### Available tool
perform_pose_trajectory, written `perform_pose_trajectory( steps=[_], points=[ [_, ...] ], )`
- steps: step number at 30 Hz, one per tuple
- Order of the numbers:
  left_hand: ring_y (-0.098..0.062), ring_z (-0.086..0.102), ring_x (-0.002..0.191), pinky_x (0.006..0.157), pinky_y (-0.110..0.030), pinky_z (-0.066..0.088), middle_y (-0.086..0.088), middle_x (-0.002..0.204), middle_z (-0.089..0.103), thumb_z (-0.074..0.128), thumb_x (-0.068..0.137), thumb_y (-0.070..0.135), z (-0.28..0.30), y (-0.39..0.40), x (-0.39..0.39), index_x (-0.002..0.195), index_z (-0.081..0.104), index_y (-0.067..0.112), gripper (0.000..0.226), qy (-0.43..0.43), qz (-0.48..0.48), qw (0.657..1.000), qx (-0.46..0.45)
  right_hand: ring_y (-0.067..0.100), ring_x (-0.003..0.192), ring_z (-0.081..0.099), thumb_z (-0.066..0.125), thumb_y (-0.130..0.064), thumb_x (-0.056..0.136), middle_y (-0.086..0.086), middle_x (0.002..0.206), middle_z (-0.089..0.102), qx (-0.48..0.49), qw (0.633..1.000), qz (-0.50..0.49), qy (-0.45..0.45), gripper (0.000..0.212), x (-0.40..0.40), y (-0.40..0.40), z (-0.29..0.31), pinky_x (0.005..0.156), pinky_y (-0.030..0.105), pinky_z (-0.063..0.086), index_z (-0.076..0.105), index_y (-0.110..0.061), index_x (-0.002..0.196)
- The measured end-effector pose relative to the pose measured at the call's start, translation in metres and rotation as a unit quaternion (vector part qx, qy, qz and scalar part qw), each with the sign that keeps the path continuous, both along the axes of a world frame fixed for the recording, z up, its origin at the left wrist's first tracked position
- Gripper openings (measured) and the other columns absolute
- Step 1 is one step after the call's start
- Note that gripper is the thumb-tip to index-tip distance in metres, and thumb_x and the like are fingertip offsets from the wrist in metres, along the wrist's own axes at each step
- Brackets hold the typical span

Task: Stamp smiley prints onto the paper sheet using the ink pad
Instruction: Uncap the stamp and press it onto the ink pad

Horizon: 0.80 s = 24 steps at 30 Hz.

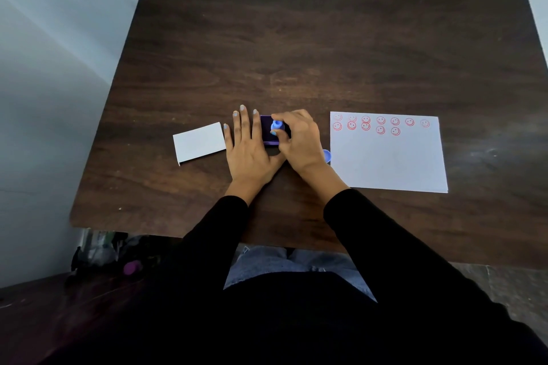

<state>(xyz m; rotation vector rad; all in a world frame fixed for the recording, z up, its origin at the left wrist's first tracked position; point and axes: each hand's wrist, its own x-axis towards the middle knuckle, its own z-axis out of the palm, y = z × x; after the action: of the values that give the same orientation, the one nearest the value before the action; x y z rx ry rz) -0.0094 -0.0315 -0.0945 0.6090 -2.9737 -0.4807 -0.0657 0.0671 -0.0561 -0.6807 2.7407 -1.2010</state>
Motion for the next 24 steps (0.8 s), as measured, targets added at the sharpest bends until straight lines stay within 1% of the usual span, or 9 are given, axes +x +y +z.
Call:
perform_pose_trajectory(
  steps=[3,5,7,10,13,17,20,22,24],
  points=[
    [-0.027,0.003,0.147,0.119,-0.046,-0.001,-0.015,0.158,0.009,0.044,0.077,0.066,0.0,-0.001,0.0,0.148,0.016,0.008,0.096,-0.007,-0.002,1.0,-0.002,0.026,0.096,0.056,0.067,-0.009,0.078,0.015,0.096,0.067,0.004,1.0,-0.012,-0.01,0.018,-0.003,-0.001,0.002,0.081,0.026,0.039,0.066,-0.004,0.096],
    [-0.027,0.003,0.147,0.119,-0.046,0.0,-0.015,0.158,0.009,0.043,0.076,0.066,0.0,-0.001,0.0,0.148,0.016,0.008,0.096,-0.008,-0.002,1.0,-0.002,0.028,0.095,0.055,0.069,-0.009,0.077,0.015,0.094,0.067,0.005,1.0,-0.018,-0.01,0.017,-0.003,-0.002,0.004,0.08,0.029,0.04,0.066,-0.003,0.093],
    [-0.028,0.004,0.147,0.119,-0.047,0.001,-0.015,0.158,0.009,0.041,0.077,0.064,0.001,0.0,0.0,0.148,0.017,0.008,0.093,-0.004,-0.001,1.0,0.001,0.029,0.096,0.056,0.066,-0.006,0.079,0.017,0.095,0.067,0.0,1.0,-0.018,-0.004,0.018,0.0,-0.003,0.005,0.082,0.03,0.04,0.066,-0.002,0.096],
    [-0.029,0.004,0.147,0.119,-0.048,0.001,-0.016,0.158,0.01,0.033,0.076,0.064,0.001,0.0,0.0,0.148,0.018,0.009,0.092,0.0,-0.002,1.0,0.007,0.028,0.1,0.055,0.06,-0.001,0.082,0.018,0.102,0.064,-0.003,1.0,-0.018,-0.01,0.025,0.005,-0.003,0.005,0.085,0.028,0.04,0.064,-0.003,0.106],
    [-0.028,0.003,0.147,0.118,-0.046,-0.001,-0.015,0.158,0.009,0.034,0.076,0.065,-0.001,-0.001,0.0,0.148,0.017,0.009,0.093,-0.004,-0.003,1.0,0.002,0.029,0.098,0.055,0.062,-0.002,0.081,0.017,0.098,0.067,0.0,1.0,-0.017,0.002,0.021,0.005,-0.003,0.006,0.085,0.029,0.04,0.065,-0.002,0.101],
    [-0.027,0.004,0.147,0.118,-0.046,-0.001,-0.015,0.158,0.01,0.026,0.071,0.069,0.0,-0.001,-0.003,0.148,0.018,0.008,0.098,-0.005,0.0,1.0,-0.002,0.03,0.093,0.054,0.066,-0.006,0.078,0.014,0.091,0.069,0.015,1.0,-0.022,-0.001,0.014,-0.001,-0.005,0.008,0.083,0.032,0.039,0.064,0.0,0.091],
    [-0.029,0.004,0.147,0.118,-0.047,0.0,-0.016,0.158,0.01,0.032,0.077,0.062,0.0,-0.002,-0.003,0.148,0.018,0.009,0.09,0.0,-0.002,1.0,0.002,0.033,0.093,0.055,0.062,-0.002,0.079,0.018,0.092,0.069,0.005,0.999,-0.03,0.012,0.015,0.003,-0.007,0.009,0.083,0.036,0.041,0.064,0.002,0.093],
    [-0.029,0.005,0.147,0.119,-0.048,0.002,-0.016,0.158,0.011,0.037,0.08,0.056,0.0,-0.002,-0.003,0.148,0.019,0.009,0.084,-0.001,0.0,1.0,-0.003,0.035,0.095,0.056,0.059,0.003,0.079,0.02,0.094,0.068,0.0,0.999,-0.033,0.015,0.02,0.007,-0.009,0.009,0.086,0.039,0.043,0.064,0.002,0.098],
    [-0.028,0.004,0.147,0.119,-0.048,0.001,-0.016,0.158,0.01,0.034,0.08,0.056,0.001,-0.001,-0.003,0.148,0.019,0.009,0.084,-0.003,0.0,1.0,-0.003,0.034,0.096,0.056,0.059,0.003,0.079,0.02,0.095,0.068,0.002,0.999,-0.034,0.016,0.022,0.007,-0.009,0.009,0.086,0.04,0.043,0.064,0.002,0.1]
  ],
)
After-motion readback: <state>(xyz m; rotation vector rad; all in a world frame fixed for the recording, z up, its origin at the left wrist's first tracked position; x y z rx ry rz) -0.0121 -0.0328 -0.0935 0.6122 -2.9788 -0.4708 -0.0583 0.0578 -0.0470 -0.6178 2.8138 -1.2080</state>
